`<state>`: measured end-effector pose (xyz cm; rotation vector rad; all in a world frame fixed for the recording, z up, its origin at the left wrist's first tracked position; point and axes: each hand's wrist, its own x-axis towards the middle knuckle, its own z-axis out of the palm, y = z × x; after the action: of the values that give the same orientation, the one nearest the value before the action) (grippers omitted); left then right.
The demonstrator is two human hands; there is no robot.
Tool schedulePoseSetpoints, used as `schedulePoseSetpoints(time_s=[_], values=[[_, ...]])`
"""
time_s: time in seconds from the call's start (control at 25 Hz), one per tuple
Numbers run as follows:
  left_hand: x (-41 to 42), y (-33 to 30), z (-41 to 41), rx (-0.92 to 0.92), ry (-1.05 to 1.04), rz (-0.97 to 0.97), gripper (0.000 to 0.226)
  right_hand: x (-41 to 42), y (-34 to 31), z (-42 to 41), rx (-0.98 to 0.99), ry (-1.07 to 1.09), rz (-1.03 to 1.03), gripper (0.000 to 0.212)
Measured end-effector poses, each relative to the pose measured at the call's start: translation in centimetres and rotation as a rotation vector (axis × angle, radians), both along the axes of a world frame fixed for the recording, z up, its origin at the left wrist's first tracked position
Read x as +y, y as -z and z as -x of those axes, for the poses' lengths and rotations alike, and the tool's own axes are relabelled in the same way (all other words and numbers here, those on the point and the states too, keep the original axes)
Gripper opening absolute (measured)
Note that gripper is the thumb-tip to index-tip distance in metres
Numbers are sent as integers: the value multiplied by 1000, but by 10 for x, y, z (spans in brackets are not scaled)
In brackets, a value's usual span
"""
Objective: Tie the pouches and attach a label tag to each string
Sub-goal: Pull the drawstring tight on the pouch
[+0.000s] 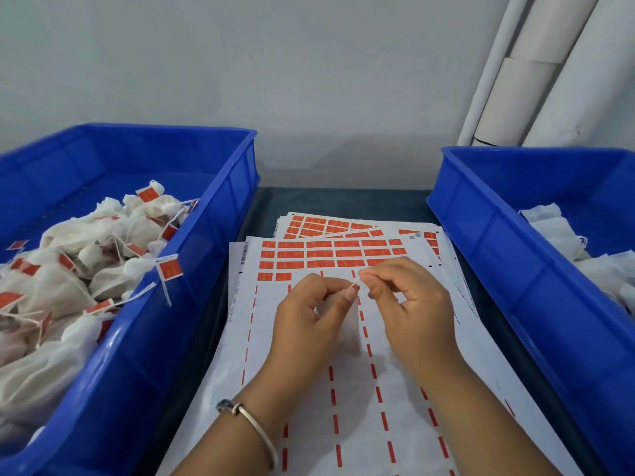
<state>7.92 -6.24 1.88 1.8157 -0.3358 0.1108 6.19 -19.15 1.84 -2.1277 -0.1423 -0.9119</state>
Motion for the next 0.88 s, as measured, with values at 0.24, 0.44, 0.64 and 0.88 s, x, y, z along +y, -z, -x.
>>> schedulePoseSetpoints(time_s=[0.24,0.44,0.64,0.88], values=[[0,-2,5,184,108,73,28,0,0,-1,38,101,-219,19],[-3,-3,6,358,130,113,35,2,13,-9,327,69,-454,19],[2,-4,2,442,99,354,24,2,17,-12,491,-85,-581,20],[7,-5,-5,484,-10,565,20,1,10,-8,516,-209,-596,40]])
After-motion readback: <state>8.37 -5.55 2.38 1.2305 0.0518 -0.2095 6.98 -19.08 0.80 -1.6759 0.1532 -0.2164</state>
